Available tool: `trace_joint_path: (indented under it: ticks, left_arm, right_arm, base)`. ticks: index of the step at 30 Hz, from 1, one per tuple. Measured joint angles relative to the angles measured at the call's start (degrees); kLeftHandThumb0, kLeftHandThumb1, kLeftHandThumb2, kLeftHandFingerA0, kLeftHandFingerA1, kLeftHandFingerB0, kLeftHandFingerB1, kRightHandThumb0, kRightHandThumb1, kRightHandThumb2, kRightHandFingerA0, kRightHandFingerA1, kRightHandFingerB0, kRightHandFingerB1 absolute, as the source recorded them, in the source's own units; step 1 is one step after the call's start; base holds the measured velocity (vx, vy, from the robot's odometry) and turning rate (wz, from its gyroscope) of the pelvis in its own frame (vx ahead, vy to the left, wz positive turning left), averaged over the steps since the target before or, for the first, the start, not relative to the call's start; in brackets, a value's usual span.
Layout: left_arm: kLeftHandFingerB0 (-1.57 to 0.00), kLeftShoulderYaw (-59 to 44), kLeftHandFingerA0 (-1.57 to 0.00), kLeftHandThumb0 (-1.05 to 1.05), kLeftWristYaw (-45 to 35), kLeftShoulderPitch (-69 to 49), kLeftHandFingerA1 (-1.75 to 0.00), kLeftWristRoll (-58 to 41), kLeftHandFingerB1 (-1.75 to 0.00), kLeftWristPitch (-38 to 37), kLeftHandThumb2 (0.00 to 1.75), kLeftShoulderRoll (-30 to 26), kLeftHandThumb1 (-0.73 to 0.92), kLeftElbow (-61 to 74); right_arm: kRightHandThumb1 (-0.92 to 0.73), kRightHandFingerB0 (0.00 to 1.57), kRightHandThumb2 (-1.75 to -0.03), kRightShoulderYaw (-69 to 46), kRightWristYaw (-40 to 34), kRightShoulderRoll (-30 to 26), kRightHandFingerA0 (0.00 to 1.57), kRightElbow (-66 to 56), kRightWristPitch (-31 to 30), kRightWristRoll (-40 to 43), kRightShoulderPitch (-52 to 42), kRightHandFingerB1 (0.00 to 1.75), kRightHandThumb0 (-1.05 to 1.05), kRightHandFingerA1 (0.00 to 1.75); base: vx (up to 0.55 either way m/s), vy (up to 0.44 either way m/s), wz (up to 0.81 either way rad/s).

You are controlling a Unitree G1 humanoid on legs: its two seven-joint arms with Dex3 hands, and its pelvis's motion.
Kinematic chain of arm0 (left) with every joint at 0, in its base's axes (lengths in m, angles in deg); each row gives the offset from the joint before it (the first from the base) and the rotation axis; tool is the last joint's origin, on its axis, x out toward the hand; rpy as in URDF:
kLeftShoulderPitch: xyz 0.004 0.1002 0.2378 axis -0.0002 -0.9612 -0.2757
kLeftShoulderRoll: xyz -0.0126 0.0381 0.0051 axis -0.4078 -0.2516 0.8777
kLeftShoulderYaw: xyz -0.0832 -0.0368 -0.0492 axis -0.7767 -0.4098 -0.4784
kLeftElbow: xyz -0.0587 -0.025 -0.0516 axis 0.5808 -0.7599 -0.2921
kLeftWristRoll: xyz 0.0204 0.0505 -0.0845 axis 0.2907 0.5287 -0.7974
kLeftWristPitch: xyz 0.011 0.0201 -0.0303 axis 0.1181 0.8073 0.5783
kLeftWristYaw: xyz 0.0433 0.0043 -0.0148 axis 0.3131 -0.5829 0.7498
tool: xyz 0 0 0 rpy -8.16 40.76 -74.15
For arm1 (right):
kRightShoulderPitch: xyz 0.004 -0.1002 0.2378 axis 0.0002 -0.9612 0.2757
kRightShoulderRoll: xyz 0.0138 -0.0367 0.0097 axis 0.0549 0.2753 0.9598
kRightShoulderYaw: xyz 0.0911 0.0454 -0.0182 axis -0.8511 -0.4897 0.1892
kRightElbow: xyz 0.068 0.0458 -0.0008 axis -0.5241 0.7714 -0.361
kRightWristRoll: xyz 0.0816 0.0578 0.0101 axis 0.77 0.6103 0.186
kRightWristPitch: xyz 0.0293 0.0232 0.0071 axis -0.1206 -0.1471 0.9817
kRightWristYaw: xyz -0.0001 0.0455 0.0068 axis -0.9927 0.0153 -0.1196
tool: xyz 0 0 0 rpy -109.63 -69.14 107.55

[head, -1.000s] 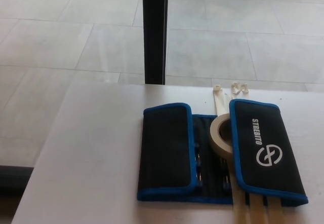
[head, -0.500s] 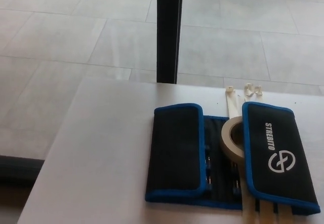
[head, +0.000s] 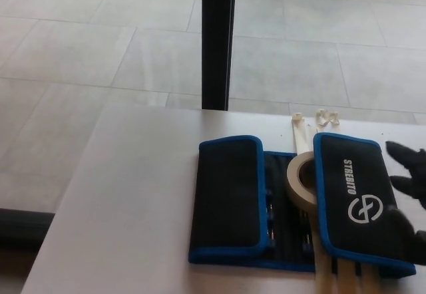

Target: The robot uses its right hand to open a black folded toolkit cover kept in the middle of the desk

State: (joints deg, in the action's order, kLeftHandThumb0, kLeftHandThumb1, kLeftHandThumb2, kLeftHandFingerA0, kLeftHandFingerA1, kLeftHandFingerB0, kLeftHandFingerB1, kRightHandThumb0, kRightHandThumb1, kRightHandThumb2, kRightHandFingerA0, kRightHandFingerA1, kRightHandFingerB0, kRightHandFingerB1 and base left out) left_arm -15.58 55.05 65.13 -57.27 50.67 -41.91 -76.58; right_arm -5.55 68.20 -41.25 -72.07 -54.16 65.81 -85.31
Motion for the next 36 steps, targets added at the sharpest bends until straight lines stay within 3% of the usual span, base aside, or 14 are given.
trace_joint_path:
  ticks: [3,4,7,8,9,13,14,15,16,30,31,33,34,36]
  left_arm:
    - [-0.32,0.08,-0.44,-0.86,-0.04,-0.03,-0.55,-0.01,-0.39,-0.01,0.64,0.0,0.82,0.01]
    - [-0.32,0.07,-0.45,-0.85,-0.06,-0.03,-0.56,-0.03,-0.4,0.0,0.65,0.0,0.82,0.0]
    - [-0.33,0.12,-0.46,-0.85,-0.05,-0.01,-0.56,-0.04,-0.4,-0.01,0.65,0.0,0.83,-0.01]
    - [-0.31,0.16,-0.43,-0.87,-0.04,-0.02,-0.57,-0.04,-0.4,-0.01,0.64,0.0,0.84,-0.02]
    - [-0.33,0.23,-0.45,-0.86,-0.06,-0.09,-0.55,-0.04,-0.39,-0.03,0.64,0.0,0.83,-0.02]
    - [-0.31,0.19,-0.44,-0.88,-0.13,-0.13,-0.56,-0.21,-0.4,-0.05,0.65,-0.01,0.83,-0.01]
    - [-0.32,0.2,-0.44,-0.86,-0.16,-0.14,-0.56,-0.33,-0.41,-0.05,0.64,-0.02,0.81,0.0]
    - [-0.29,0.13,-0.41,-0.84,-0.19,-0.16,-0.62,-0.49,-0.52,-0.05,1.03,-0.02,0.63,-0.01]
    - [-0.33,0.1,-0.44,-0.85,-0.23,-0.18,-0.55,-0.68,-0.39,-0.06,0.64,-0.02,0.83,-0.02]
    - [-0.32,1.02,-0.44,-0.86,-0.55,-0.84,-0.55,-1.0,-0.38,-0.26,0.65,-0.04,0.84,-0.02]
    - [-0.33,1.09,-0.45,-0.86,-0.55,-0.83,-0.54,-1.0,-0.38,-0.26,0.67,-0.04,0.85,-0.02]
    - [-0.3,1.16,-0.43,-0.92,-0.55,-0.83,-0.57,-1.0,-0.44,-0.26,0.84,-0.04,0.68,-0.01]
    - [-0.32,1.22,-0.44,-0.87,-0.54,-0.82,-0.52,-1.0,-0.37,-0.26,0.66,-0.04,0.86,-0.01]
    - [-0.31,1.44,-0.43,-0.85,-0.54,-0.82,-0.53,-0.99,-0.37,-0.27,0.65,-0.04,0.84,-0.02]
  right_arm:
    - [-0.62,0.1,-1.01,2.7,-0.01,0.04,0.03,2.91,1.5,-2.36,0.71,0.4,-0.9,0.5]
    - [-0.39,0.0,-1.02,3.48,-0.03,0.04,0.05,3.97,2.1,-3.19,1.04,0.49,-0.39,0.54]
    - [-0.39,0.0,-1.02,5.63,-0.24,0.04,0.04,7.38,3.98,-5.65,1.9,0.49,-0.39,0.54]
    - [-0.75,0.17,-0.63,6.14,-0.37,0.04,0.11,8.31,4.7,-6.44,2.18,0.31,-0.79,0.5]
    - [-0.4,0.0,-1.02,6.62,-0.54,0.04,0.04,9.29,5.52,-7.24,2.63,0.49,-0.39,0.54]
    - [-0.4,0.0,-1.02,6.87,-1.03,0.04,0.04,12.83,8.32,-9.82,4.64,0.48,-0.38,0.53]
    - [-0.75,0.19,-0.62,6.78,-1.18,0.04,0.14,13.7,8.81,-10.3,5.18,0.29,-0.77,0.47]
    - [-0.75,0.2,-0.63,6.61,-1.48,0.04,0.15,14.77,9.32,-10.84,5.82,0.28,-0.76,0.48]
    - [-0.75,0.2,-0.63,6.41,-1.98,0.04,0.15,15.89,9.95,-11.48,6.55,0.28,-0.75,0.47]
    - [-0.64,0.29,-0.6,9.4,-10.42,-0.04,0.18,24.18,16.99,-21.94,10.52,0.3,-0.66,0.51]
    - [-0.51,0.2,-0.85,9.8,-10.96,-0.04,0.11,24.53,17.16,-22.52,10.52,0.43,-0.69,0.53]
    - [-0.5,0.21,-0.85,11.05,-12.43,-0.03,0.1,25.31,17.49,-24.2,10.52,0.44,-0.68,0.53]
    - [-0.51,0.21,-0.85,11.66,-13.09,-0.02,0.11,25.61,17.67,-24.91,10.52,0.43,-0.68,0.53]
    - [-0.53,0.19,-0.87,12.97,-14.68,-0.01,0.09,26.31,18.12,-26.63,10.53,0.43,-0.69,0.52]
  base:
    - [0.0,0.0,0.0]
    - [0.0,0.0,0.0]
    - [0.0,0.0,0.0]
    - [0.0,0.0,0.0]
    - [0.0,0.0,0.0]
    - [0.0,0.0,0.0]
    - [0.0,0.0,0.0]
    - [0.0,0.0,0.0]
    - [0.0,0.0,0.0]
    - [0.0,0.0,0.0]
    - [0.0,0.0,0.0]
    - [0.0,0.0,0.0]
    - [0.0,0.0,0.0]
    - [0.0,0.0,0.0]
